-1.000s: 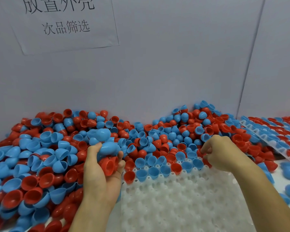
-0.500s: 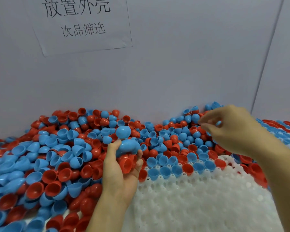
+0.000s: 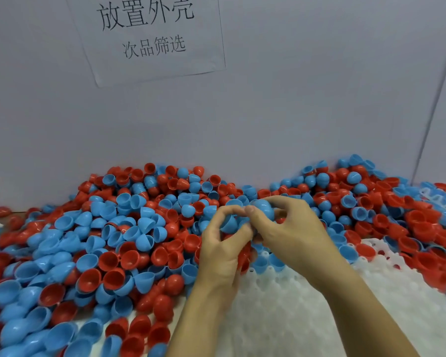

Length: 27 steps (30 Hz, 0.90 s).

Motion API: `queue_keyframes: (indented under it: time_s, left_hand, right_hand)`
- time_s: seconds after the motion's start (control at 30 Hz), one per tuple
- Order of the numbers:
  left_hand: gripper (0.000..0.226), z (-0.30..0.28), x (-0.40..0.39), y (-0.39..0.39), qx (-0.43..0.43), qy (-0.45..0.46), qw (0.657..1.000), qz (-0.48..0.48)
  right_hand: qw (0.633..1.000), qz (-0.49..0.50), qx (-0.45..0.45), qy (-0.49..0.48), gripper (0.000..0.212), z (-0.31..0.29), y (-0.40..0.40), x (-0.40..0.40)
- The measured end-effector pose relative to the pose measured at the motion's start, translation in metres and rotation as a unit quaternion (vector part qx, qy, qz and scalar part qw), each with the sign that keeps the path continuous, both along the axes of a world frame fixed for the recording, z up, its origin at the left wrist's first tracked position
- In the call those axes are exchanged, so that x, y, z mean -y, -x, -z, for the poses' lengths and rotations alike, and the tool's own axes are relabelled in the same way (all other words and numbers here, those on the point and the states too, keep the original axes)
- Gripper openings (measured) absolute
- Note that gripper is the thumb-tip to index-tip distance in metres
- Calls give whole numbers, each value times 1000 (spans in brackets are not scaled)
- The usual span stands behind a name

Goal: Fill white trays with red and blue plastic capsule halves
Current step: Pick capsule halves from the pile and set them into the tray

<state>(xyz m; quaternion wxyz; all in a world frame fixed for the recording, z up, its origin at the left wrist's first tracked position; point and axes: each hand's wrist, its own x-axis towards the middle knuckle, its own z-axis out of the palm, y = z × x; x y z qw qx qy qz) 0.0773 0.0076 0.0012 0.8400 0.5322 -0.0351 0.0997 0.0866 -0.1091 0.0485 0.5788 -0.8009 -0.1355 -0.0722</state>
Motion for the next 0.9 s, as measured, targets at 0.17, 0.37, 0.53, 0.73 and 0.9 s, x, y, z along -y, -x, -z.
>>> queue_keyframes:
  time_s: [0.17,0.37,0.53,0.73,0.9]
  left_hand:
    - [24,-2,-2,-2,-34,95,995,-13]
    - [22,-4,-4,-2,-69,120,990,-26]
    - [33,-5,-5,-2,-84,183,978,-51]
    - [23,-4,-9,-2,-100,233,965,-70]
    - [25,-3,-4,-3,-92,244,964,-57]
  right_hand:
    - [999,-28,-21,-19,22,6,-5,2]
    - [997,-60,-21,-32,43,7,-6,4]
    - [996,-71,-15,-46,39,5,-6,10]
    - [991,-64,-23,-115,26,3,-8,17]
    - [995,-76,0,-72,29,12,-10,8]
